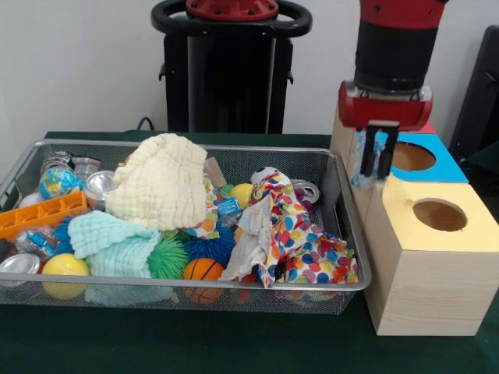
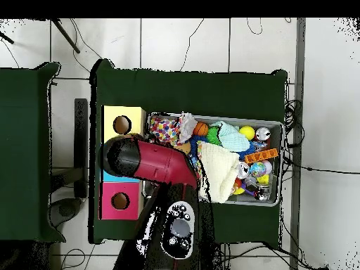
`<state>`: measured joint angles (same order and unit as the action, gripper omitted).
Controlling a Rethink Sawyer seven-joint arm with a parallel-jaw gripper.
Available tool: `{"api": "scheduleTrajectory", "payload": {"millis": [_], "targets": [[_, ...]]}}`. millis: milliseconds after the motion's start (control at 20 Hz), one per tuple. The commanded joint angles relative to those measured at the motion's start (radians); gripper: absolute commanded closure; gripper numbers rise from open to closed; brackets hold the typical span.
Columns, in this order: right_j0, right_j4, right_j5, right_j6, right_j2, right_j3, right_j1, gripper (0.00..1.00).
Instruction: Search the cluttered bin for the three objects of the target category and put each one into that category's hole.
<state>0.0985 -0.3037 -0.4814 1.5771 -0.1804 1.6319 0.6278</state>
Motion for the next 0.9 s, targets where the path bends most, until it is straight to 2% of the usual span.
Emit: {"api": "scheduleTrajectory", "payload": {"millis": [50,350,900], "targets": [[0.0,-0.043,-0.129,0.203,0.071,0.074,0.126,1.0],[-0.008,-0.062,-0.137,0.207,0.084,0.096,0.159,1.0],[-0.035,-0.107,-0.051,0.175,0.132,0.176,0.169,1.0]]}}
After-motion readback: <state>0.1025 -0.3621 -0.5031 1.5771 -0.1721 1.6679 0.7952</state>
